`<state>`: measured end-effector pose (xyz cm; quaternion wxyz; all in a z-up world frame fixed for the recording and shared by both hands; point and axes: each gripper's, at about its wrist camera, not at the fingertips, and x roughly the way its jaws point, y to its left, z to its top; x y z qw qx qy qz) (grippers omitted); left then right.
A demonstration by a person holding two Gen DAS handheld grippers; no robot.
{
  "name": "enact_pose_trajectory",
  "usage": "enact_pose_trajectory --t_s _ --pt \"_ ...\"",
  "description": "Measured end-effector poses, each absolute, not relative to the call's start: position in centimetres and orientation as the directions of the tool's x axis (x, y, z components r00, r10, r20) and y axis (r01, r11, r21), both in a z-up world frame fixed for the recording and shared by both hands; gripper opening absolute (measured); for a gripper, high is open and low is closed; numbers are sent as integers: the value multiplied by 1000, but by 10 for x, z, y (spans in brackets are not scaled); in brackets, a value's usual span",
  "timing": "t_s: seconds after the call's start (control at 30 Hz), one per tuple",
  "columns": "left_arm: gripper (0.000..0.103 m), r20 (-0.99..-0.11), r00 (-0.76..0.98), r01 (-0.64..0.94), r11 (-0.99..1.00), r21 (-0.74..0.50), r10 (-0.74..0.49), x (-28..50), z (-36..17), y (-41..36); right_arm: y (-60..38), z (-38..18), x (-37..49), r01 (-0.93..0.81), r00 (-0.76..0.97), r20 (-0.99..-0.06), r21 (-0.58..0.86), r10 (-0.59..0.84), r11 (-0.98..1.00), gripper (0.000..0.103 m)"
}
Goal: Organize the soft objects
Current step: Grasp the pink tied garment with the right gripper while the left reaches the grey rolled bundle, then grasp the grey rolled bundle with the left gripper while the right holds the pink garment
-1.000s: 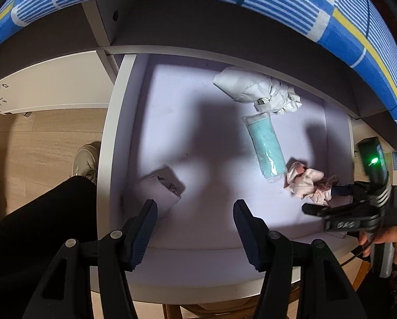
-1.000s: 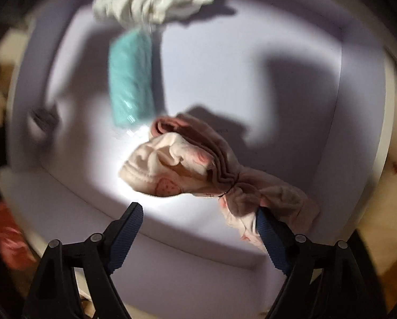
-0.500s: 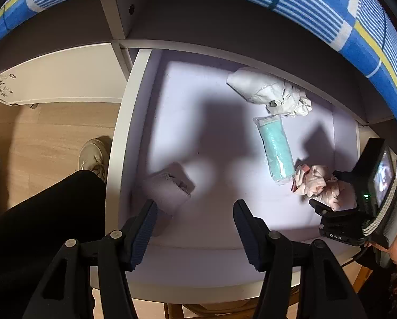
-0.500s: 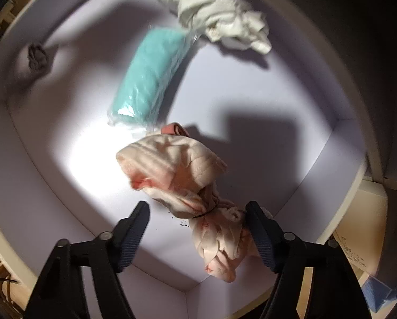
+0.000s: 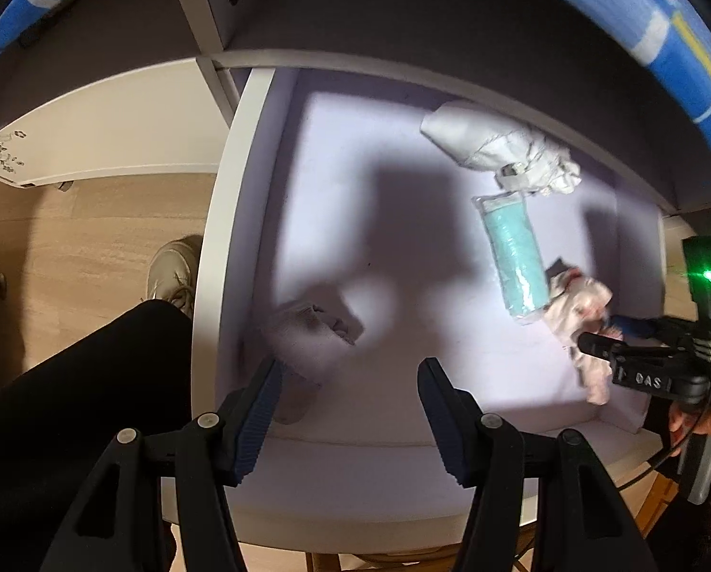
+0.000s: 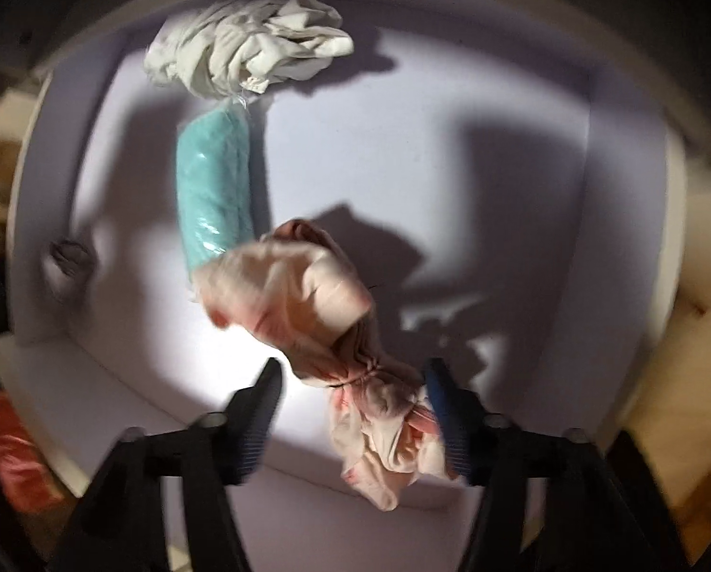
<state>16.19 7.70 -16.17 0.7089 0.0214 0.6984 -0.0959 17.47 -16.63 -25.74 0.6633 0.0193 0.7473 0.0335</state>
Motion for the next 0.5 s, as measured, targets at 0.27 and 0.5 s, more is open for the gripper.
enact_pose_trajectory --t_s 0.27,0.5 --pt "60 -998 -58 203 979 -25 -13 164 -185 73 -136 -275 162 -153 -151 -988 -9 -33 988 76" --pt "60 -989 -89 300 950 85 117 161 -208 63 -150 -286 160 -90 -167 -986 16 0 996 47"
